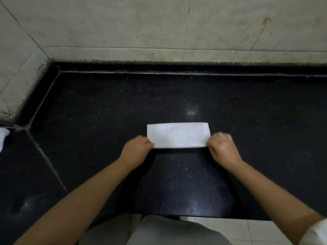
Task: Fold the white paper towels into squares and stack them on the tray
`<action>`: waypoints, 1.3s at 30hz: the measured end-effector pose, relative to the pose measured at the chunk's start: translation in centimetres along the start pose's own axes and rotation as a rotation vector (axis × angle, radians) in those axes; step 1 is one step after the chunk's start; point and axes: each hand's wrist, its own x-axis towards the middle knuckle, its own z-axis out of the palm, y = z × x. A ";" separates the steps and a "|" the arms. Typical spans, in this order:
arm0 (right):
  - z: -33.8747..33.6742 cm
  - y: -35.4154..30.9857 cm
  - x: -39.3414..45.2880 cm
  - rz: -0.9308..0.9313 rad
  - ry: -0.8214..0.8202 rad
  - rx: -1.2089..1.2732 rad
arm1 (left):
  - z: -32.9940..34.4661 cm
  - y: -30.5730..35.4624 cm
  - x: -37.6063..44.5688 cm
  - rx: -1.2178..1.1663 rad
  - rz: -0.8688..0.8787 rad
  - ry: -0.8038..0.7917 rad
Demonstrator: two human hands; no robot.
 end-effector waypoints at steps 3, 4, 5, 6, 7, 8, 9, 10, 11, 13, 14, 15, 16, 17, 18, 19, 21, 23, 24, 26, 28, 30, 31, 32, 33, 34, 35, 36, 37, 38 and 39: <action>2.0 -0.8 -2.9 0.174 -0.098 0.129 | 2.1 1.4 -1.9 -0.088 -0.043 -0.133; 2.0 -0.9 -2.9 0.222 -0.111 0.185 | 2.6 1.4 -2.0 -0.110 -0.054 -0.135; 1.8 -1.2 -2.7 0.265 -0.139 0.217 | 2.3 1.4 -1.8 -0.087 -0.050 -0.137; 1.3 -1.4 -2.5 0.314 -0.172 0.231 | 2.2 1.3 -1.7 -0.061 -0.023 -0.128; 0.9 -1.6 -2.1 0.349 -0.207 0.229 | 1.8 1.3 -1.6 -0.042 -0.030 -0.133; 0.7 -1.7 -1.9 0.390 -0.241 0.226 | 1.9 1.2 -1.4 -0.026 -0.027 -0.108; 0.6 -1.9 -1.9 0.435 -0.241 0.224 | 1.4 1.6 -1.0 -0.038 -0.061 -0.107; 0.4 -2.2 -1.8 0.494 -0.225 0.217 | 1.5 1.8 -0.6 -0.035 -0.085 -0.096; 0.4 -2.4 -1.7 0.562 -0.200 0.194 | 1.1 2.2 0.1 -0.027 -0.119 -0.099; 0.3 -2.7 -1.3 0.718 -0.232 0.103 | 1.0 3.2 2.1 -0.020 -0.202 -0.130; 0.3 -2.9 -0.9 0.775 -0.294 0.062 | 1.2 3.6 3.1 -0.037 -0.272 -0.156; 0.3 -3.2 -0.7 0.808 -0.354 0.035 | 1.5 3.8 3.8 -0.053 -0.326 -0.229; 0.4 -3.4 -0.4 0.830 -0.399 0.024 | 2.0 4.0 4.1 -0.089 -0.378 -0.313; 0.5 -3.6 -0.2 0.847 -0.430 0.022 | 2.3 4.2 4.4 -0.108 -0.423 -0.400; 0.5 -3.8 0.0 0.860 -0.453 0.023 | 2.8 4.4 4.4 -0.100 -0.448 -0.433; 0.5 -4.0 0.1 0.873 -0.460 0.027 | 3.2 4.4 4.2 -0.094 -0.459 -0.442; 0.7 -4.2 0.3 0.906 -0.457 0.039 | 3.6 4.4 4.0 -0.098 -0.471 -0.446; 0.6 -4.5 0.4 0.923 -0.453 0.032 | 3.6 4.3 3.9 -0.091 -0.461 -0.443; 0.6 -4.7 0.4 0.917 -0.448 0.016 | 3.7 4.2 3.9 -0.091 -0.460 -0.438; 0.6 -5.0 0.4 0.889 -0.429 -0.020 | 3.6 4.3 3.9 -0.096 -0.458 -0.451; 0.3 -5.1 0.7 0.880 -0.404 0.000 | 3.5 4.3 4.0 -0.099 -0.458 -0.459; -0.1 -5.3 1.3 0.878 -0.323 0.101 | 3.2 4.1 4.0 -0.134 -0.457 -0.448; -0.6 -5.6 1.8 0.871 -0.249 0.170 | 3.0 4.0 3.9 -0.162 -0.458 -0.427; -0.9 -6.0 2.3 0.853 -0.168 0.242 | 2.8 3.7 3.7 -0.192 -0.463 -0.388; -1.0 -6.6 3.0 0.822 -0.097 0.302 | 2.5 3.3 3.4 -0.220 -0.477 -0.343; -1.2 -7.5 3.7 0.784 -0.047 0.352 | 2.1 2.9 2.9 -0.244 -0.498 -0.294; -1.4 -8.7 4.5 0.737 -0.003 0.387 | 1.8 2.4 2.3 -0.265 -0.527 -0.251; -1.1 -10.1 5.3 0.679 0.046 0.412 | 1.5 1.8 1.5 -0.280 -0.560 -0.220; -0.9 -11.5 6.0 0.599 0.104 0.414 | 1.2 1.2 0.7 -0.289 -0.598 -0.201; -0.2 -12.9 6.5 0.505 0.144 0.392 | 1.0 0.6 -0.1 -0.292 -0.638 -0.191; 0.7 -14.3 6.9 0.416 0.143 0.346 | 0.8 0.0 -1.0 -0.291 -0.673 -0.181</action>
